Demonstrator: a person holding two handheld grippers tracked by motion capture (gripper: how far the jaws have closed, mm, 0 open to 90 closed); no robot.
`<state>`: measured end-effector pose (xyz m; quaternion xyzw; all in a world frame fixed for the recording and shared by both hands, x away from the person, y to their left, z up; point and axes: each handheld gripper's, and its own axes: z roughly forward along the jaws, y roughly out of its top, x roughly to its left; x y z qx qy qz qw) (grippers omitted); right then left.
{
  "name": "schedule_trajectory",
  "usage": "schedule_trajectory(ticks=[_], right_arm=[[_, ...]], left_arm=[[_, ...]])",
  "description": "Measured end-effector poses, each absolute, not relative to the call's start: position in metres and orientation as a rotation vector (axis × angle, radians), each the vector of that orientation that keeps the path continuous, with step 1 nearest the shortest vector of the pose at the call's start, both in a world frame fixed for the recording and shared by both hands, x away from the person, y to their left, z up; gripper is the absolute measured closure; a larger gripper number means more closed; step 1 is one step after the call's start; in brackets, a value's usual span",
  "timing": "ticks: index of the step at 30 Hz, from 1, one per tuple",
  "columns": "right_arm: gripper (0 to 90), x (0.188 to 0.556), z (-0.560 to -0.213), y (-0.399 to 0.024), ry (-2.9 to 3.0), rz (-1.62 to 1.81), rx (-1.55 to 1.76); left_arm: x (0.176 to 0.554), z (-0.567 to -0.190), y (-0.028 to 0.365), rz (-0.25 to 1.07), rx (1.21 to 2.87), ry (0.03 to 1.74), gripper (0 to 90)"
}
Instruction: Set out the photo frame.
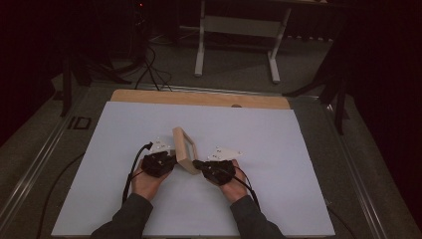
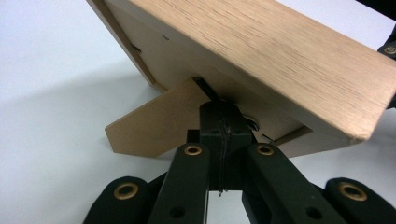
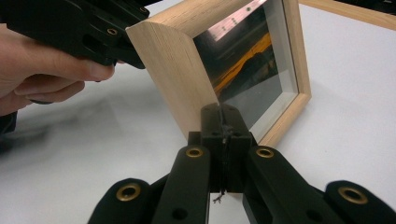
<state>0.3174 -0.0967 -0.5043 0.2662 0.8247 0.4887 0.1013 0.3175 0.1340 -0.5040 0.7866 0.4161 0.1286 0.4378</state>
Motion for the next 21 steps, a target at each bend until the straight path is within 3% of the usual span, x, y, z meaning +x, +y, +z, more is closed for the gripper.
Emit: schedule_trajectory(ticks=[13,15,21], right_arm=[[89.0,0.3156,-0.5046,-0.0913,2.433,1.438,0.768],[87.2,0.3156,-0.5043,-0.0914,2.428,1.427,0.761],[86.1,0.3141,-0.5039,-0.0909,2.427,1.402,0.749]], left_arm=[[0.3187,-0.5051,0.1377,0.32,1.95,1.032,88.9],[0.3191,-0.5055,0.1387,0.333,1.945,1.045,81.9],[0.3188,-0.5049,0.1442,0.344,1.926,1.062,76.7]])
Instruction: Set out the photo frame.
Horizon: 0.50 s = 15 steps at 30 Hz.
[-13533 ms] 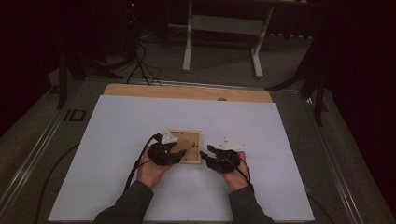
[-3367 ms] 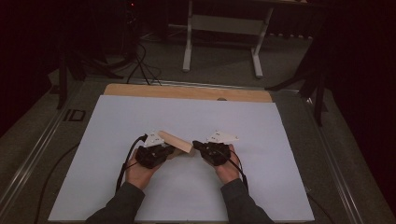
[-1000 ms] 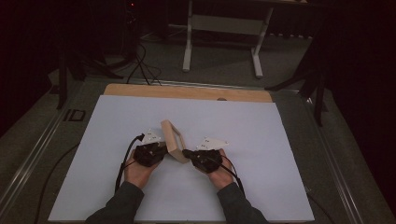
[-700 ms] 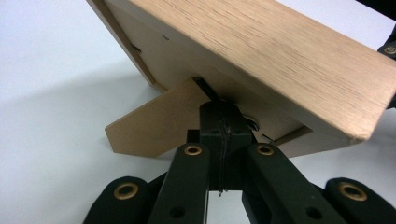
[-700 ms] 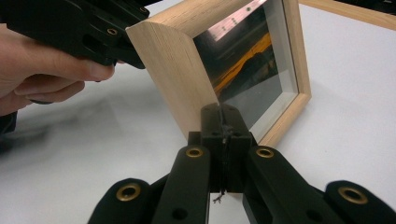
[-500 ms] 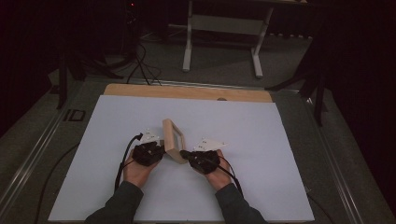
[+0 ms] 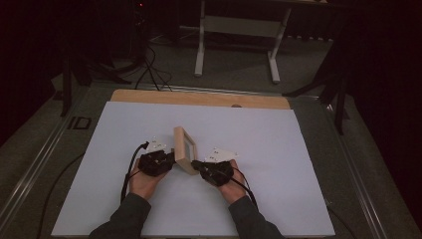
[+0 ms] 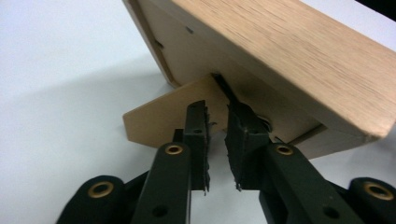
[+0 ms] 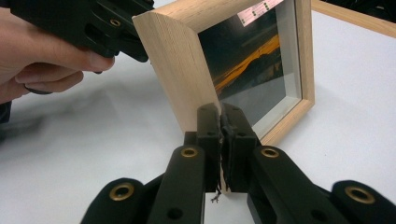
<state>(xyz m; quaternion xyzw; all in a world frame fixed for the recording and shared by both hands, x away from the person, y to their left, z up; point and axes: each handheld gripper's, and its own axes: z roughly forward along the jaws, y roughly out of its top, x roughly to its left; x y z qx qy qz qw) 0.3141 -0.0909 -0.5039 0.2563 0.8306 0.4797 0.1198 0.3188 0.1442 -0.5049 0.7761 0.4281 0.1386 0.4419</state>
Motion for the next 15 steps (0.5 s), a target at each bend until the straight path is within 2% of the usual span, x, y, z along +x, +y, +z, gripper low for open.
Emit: schedule_trajectory(ticks=[8,9,15], right_arm=[[80.5,0.314,-0.502,-0.094,2.425,1.404,0.75],[77.4,0.315,-0.499,-0.098,2.413,1.417,0.76],[71.9,0.317,-0.497,-0.105,2.4,1.377,0.778]], left_arm=[[0.318,-0.501,0.154,0.337,1.88,1.084,67.7],[0.318,-0.499,0.16,0.33,1.86,1.092,66.3],[0.314,-0.488,0.171,0.325,1.819,1.09,59.5]])
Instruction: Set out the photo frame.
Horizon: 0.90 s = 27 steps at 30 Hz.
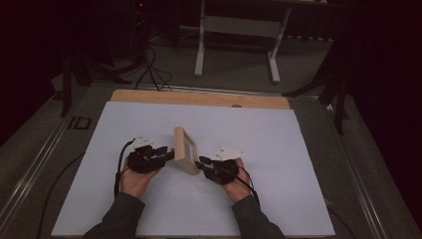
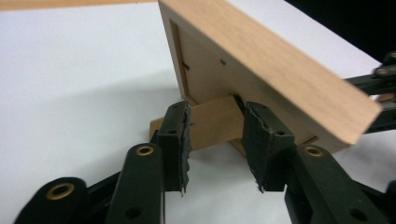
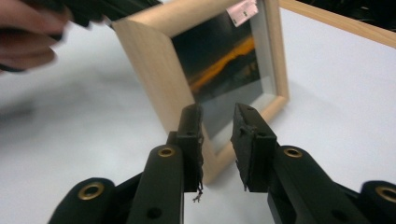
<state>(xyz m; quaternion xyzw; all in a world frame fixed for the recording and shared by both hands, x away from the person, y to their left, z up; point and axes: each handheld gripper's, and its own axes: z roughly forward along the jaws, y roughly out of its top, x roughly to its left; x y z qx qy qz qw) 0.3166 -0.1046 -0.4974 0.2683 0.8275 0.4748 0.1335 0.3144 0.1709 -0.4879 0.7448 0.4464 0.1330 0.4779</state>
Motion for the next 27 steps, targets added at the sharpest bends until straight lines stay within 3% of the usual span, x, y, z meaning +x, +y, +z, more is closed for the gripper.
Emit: schedule_trajectory(ticks=[17,27], right_arm=[[61.5,0.319,-0.494,-0.114,2.355,1.337,0.822],[59.0,0.32,-0.493,-0.118,2.344,1.335,0.831]], left_arm=[[0.303,-0.465,0.174,0.366,1.775,1.075,48.8],[0.298,-0.455,0.166,0.366,1.762,1.066,33.2]])
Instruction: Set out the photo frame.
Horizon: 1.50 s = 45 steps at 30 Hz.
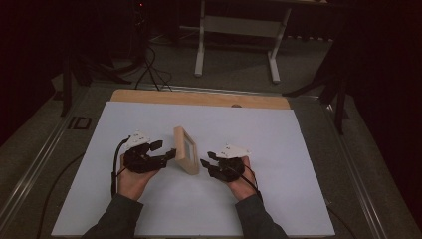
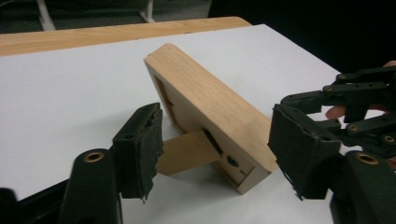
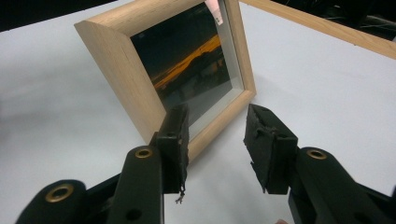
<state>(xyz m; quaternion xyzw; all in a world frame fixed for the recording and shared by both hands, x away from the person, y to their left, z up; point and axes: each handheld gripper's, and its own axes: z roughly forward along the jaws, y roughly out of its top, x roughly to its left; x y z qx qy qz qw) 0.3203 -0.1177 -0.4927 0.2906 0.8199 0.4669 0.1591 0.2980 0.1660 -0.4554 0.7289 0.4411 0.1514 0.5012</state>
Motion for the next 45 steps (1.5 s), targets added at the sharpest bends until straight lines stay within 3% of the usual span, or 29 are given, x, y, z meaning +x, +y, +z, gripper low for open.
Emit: schedule_trajectory(ticks=[10,15,27,45], right_arm=[[56.7,0.321,-0.491,-0.121,2.326,1.343,0.848],[56.3,0.321,-0.49,-0.122,2.317,1.348,0.851],[54.6,0.322,-0.487,-0.127,2.292,1.362,0.869],[54.4,0.323,-0.483,-0.132,2.265,1.373,0.883]], left_arm=[[0.296,-0.457,0.147,0.397,1.783,1.106,17.5],[0.297,-0.46,0.141,0.394,1.785,1.123,15.3],[0.303,-0.472,0.125,0.374,1.818,1.153,15.7],[0.31,-0.478,0.121,0.319,1.805,1.182,30.3]])
